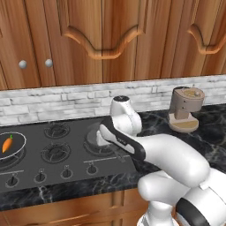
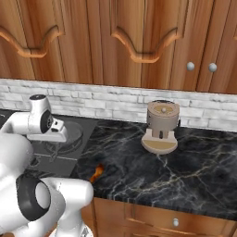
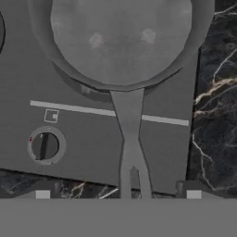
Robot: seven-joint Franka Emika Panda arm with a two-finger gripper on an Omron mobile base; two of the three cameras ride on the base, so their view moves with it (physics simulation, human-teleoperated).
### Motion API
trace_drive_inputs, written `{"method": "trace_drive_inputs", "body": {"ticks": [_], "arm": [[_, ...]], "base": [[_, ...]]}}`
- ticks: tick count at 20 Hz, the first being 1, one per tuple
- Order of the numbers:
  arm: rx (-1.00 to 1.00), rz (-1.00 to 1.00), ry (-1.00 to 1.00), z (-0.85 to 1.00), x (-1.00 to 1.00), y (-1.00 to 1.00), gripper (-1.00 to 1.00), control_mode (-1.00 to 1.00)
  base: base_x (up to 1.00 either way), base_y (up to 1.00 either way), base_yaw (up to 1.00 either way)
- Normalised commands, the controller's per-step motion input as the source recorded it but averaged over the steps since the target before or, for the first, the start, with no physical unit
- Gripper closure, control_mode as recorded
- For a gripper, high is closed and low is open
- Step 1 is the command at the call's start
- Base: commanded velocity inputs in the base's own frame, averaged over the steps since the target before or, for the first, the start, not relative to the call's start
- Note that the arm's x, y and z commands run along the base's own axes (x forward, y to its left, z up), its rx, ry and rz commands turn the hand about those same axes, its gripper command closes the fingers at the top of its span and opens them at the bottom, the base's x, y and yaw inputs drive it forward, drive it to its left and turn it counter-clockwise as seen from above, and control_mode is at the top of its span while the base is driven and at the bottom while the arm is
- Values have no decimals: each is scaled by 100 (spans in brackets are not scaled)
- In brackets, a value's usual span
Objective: Place both pans onto different burners. Then place the carrot and the chicken drumstick on different pans.
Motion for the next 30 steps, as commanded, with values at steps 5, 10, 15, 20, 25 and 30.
{"method": "trace_drive_inputs", "body": {"ticks": [5, 10, 15, 20, 25, 30], "arm": [[1, -33, 0, 24, -7, -83, -100, -100], [9, -40, 1, 1, 0, -100, -100, -100], [3, -30, 0, -2, 0, -95, -100, -100], [0, -17, 0, -28, 32, -58, -100, -100], [0, -6, 1, -41, 52, -33, -100, -100], [0, 0, 9, -23, 24, -46, -100, -100]], "base": [[0, 0, 0], [0, 0, 0], [0, 0, 0], [0, 0, 0], [0, 0, 0], [0, 0, 0]]}}
